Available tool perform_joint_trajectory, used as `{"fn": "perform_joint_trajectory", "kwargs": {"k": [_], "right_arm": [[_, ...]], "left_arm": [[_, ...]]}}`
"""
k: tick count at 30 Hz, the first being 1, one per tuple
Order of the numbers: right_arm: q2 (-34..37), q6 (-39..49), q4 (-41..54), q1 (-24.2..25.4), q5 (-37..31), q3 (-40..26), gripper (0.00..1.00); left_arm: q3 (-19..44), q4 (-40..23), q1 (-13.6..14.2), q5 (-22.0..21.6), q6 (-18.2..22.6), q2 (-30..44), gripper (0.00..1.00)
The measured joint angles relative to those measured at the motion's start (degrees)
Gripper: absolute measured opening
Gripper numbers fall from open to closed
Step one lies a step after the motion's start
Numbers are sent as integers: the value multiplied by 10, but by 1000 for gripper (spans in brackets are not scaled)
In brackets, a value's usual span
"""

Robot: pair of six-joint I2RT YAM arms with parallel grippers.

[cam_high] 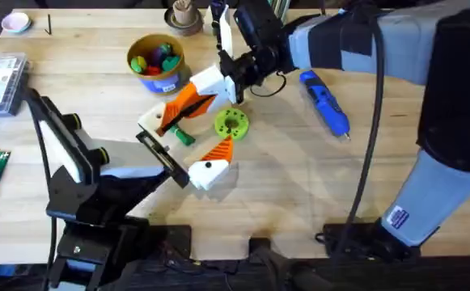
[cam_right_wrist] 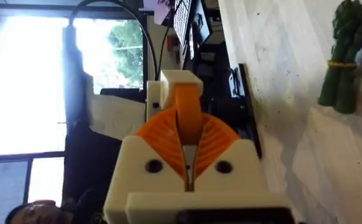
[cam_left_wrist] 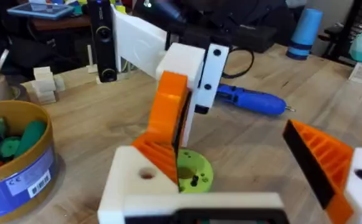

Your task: Pick up the gripper from the table and insert it into the empty holder that is missing its gripper. Then pick up a screw, insert it into the mounting hole, and use the screwdriver to tighten it. Finally, clean up the table by picking up the vegetable and placing it into the bucket.

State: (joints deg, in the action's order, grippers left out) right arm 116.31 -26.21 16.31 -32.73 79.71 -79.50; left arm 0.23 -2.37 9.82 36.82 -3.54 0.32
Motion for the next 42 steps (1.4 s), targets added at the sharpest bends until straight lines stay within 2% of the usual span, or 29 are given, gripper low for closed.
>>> {"fn": "perform_joint_trajectory", "kwargs": {"k": [5, 10, 16, 22, 25, 28, 35, 42], "right_arm": [[0, 4, 4, 4, 17, 0, 201], [0, 11, 4, 8, 28, 0, 404], [0, 17, 4, 31, 47, 0, 656], [0, 23, 4, 49, 44, 0, 682], [0, 33, 6, 55, 1, 0, 683], [-6, 65, 32, 62, -70, 0, 686], [-82, 195, 221, 88, -246, -27, 690], [-181, 326, 371, 121, -401, -62, 688]], "left_arm": [[0, 7, 0, 6, 5, 0, 993], [0, 15, 10, 51, 16, 0, 993], [0, 15, 11, 68, 20, 0, 993], [0, 15, 11, 75, 21, 0, 993], [0, 15, 11, 97, 21, 0, 993], [0, 15, 11, 138, 21, 0, 994], [0, 15, 11, 242, 23, 0, 993], [0, 15, 11, 298, 23, 0, 993]]}}
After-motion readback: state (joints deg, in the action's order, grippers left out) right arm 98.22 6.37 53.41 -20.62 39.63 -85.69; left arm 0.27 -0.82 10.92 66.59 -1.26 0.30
